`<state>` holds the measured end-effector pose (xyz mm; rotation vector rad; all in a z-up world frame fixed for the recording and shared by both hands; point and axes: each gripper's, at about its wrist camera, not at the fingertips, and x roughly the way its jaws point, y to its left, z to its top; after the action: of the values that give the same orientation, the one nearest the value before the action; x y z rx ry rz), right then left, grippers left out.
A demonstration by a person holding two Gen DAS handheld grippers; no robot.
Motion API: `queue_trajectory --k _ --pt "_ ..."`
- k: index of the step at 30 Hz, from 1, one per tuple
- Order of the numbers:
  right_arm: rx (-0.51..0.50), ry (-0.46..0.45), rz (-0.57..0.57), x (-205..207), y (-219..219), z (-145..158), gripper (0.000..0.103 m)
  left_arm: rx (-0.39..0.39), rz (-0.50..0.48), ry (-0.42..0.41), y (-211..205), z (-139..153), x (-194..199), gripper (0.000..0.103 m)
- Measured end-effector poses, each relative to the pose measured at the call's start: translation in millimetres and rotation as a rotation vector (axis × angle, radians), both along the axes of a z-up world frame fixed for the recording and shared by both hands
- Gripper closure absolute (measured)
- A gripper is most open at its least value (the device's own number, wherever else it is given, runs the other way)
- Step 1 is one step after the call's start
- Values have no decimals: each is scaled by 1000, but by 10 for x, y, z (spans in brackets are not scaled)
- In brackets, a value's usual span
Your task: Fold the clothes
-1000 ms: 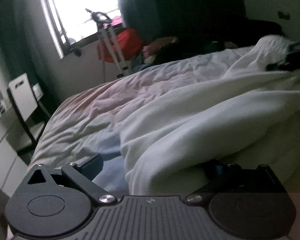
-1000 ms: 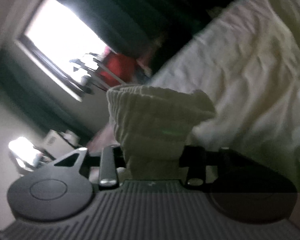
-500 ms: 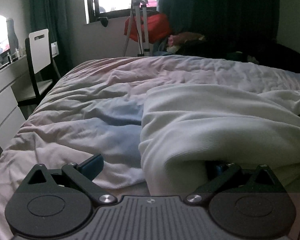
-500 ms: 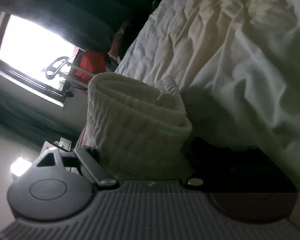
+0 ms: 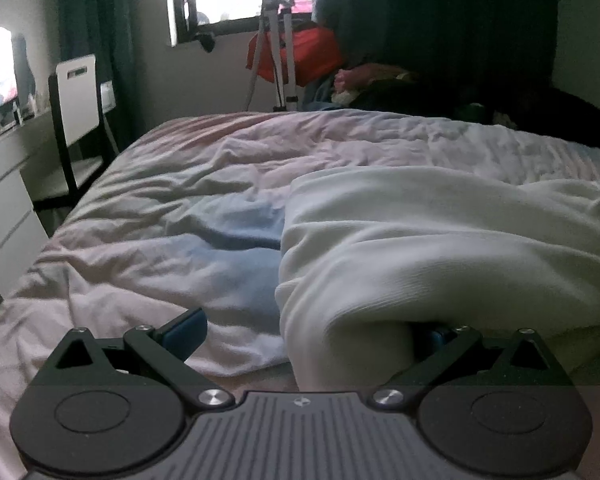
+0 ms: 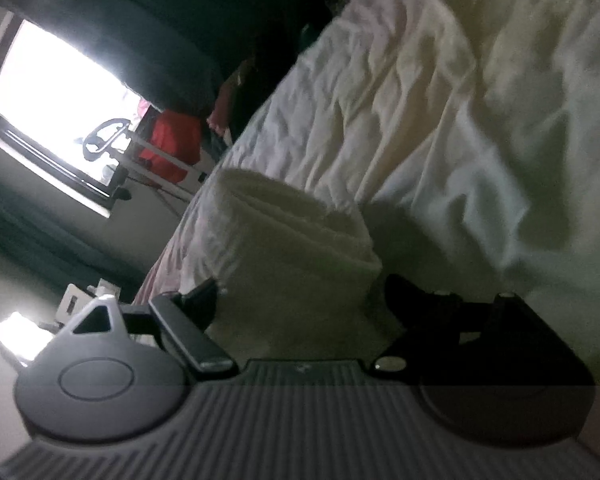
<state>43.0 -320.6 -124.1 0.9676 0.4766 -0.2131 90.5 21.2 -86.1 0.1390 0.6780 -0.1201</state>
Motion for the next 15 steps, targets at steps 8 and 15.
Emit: queue_trajectory --k 8,15 --pt "-61 -150 15 -125 -288 340 14 5 -2 5 -29 36 0 2" --pt "-143 -2 288 758 -227 342 41 -22 8 13 -11 -22 67 1"
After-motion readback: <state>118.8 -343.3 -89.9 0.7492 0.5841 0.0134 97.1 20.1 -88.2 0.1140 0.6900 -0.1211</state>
